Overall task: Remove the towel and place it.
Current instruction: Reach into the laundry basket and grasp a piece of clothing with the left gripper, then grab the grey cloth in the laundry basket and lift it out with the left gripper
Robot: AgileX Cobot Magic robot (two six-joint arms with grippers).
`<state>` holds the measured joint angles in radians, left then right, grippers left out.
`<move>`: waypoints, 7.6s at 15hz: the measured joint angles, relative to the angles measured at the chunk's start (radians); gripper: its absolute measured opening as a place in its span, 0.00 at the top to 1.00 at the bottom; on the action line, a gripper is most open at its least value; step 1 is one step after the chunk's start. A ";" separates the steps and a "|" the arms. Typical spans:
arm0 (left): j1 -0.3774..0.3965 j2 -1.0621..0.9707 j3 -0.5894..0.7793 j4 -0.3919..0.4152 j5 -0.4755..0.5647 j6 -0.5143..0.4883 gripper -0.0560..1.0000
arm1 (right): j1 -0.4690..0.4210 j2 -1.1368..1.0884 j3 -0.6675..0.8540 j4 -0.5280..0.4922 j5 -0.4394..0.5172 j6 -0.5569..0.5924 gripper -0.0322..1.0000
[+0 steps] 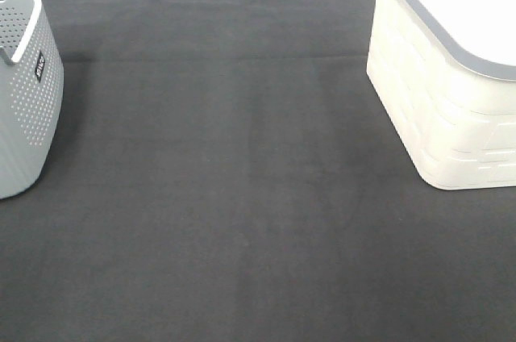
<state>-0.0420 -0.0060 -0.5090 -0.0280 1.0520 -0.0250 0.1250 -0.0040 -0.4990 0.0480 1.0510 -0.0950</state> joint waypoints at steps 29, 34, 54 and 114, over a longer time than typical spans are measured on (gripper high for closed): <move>0.000 0.552 -0.083 0.106 -0.457 -0.279 0.23 | 0.000 0.000 0.000 0.000 0.000 0.000 0.23; 0.000 0.798 -0.230 0.261 -0.477 -0.454 0.24 | 0.000 0.000 0.000 0.000 0.000 0.000 0.23; 0.000 1.685 -0.765 0.780 -0.536 -1.347 0.24 | 0.000 0.000 0.000 0.001 0.000 0.000 0.23; -0.225 1.581 -1.342 0.710 -1.080 -1.024 0.95 | 0.000 0.000 0.000 0.000 0.000 0.012 0.23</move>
<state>-0.2670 1.5750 -1.8510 0.6820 -0.0280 -1.0490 0.1250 -0.0040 -0.4990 0.0480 1.0510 -0.0830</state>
